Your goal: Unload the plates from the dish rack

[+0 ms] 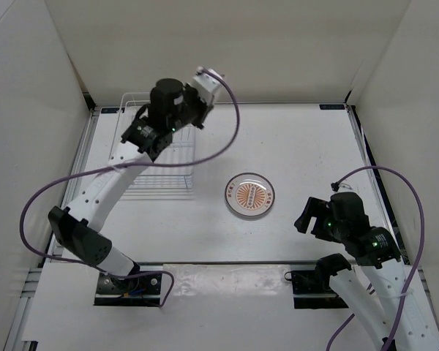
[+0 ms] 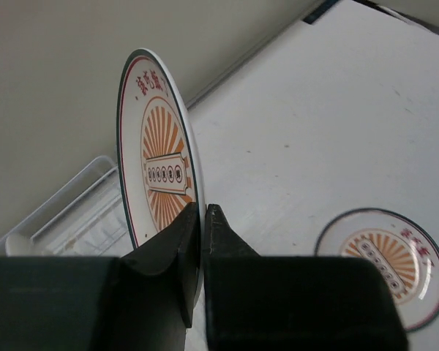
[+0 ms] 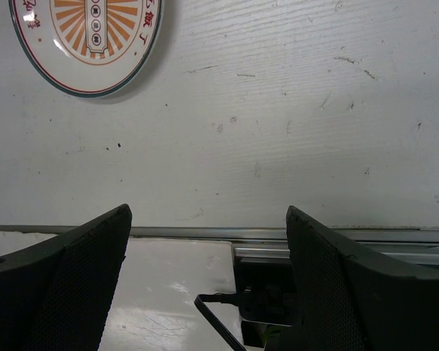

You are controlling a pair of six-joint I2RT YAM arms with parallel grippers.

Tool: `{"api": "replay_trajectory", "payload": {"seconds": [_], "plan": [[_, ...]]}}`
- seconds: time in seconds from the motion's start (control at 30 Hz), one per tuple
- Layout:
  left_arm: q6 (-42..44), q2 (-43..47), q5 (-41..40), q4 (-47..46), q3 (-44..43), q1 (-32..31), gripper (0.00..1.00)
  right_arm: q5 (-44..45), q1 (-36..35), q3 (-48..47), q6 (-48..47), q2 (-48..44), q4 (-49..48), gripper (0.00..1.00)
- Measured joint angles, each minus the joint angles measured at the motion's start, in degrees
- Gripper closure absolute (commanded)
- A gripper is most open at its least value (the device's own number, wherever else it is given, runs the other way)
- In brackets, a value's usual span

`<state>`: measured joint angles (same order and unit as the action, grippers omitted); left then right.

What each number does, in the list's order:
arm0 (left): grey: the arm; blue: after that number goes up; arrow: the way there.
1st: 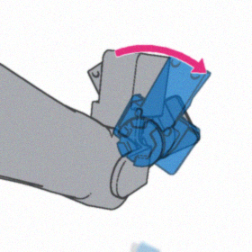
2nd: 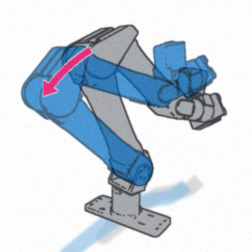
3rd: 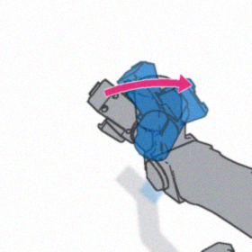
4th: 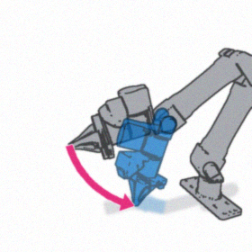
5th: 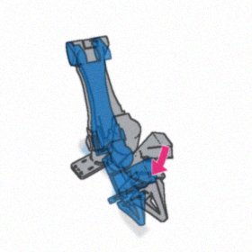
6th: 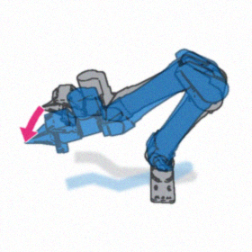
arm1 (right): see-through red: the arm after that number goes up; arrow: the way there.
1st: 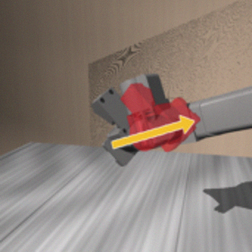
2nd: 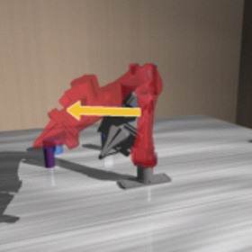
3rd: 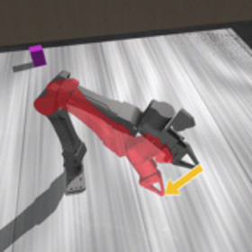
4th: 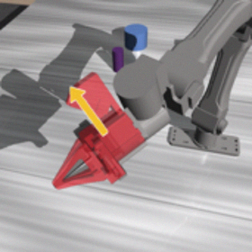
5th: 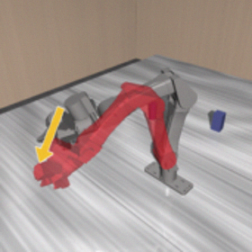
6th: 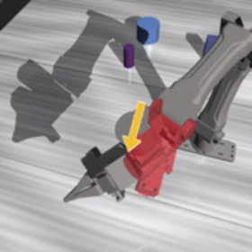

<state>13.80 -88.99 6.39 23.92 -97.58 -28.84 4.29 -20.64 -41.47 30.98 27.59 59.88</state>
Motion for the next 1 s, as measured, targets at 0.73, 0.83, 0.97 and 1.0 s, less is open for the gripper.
{"api": "replay_trajectory", "payload": {"seconds": [0.73, 0.83, 0.97, 1.0], "plan": [[27.5, -12.6, -28.6, -22.4, 36.0, -40.4, 1.00, 6.1, 0.0, -5.7, 0.4, -1.9, 4.3, 0.10], [27.3, -14.6, -30.7, -23.1, 35.0, -41.4, 0.95, 7.0, 0.0, -5.7, 0.4, -2.6, 5.2, 0.10], [25.6, -16.4, -32.1, -22.8, 33.4, -42.7, 0.89, 8.1, 0.0, -6.0, 0.4, -2.9, 6.4, 0.10], [25.1, -16.7, -32.3, -22.8, 33.0, -43.1, 0.86, 8.3, 0.0, -6.0, 0.4, -2.9, 6.5, 0.10]]}}
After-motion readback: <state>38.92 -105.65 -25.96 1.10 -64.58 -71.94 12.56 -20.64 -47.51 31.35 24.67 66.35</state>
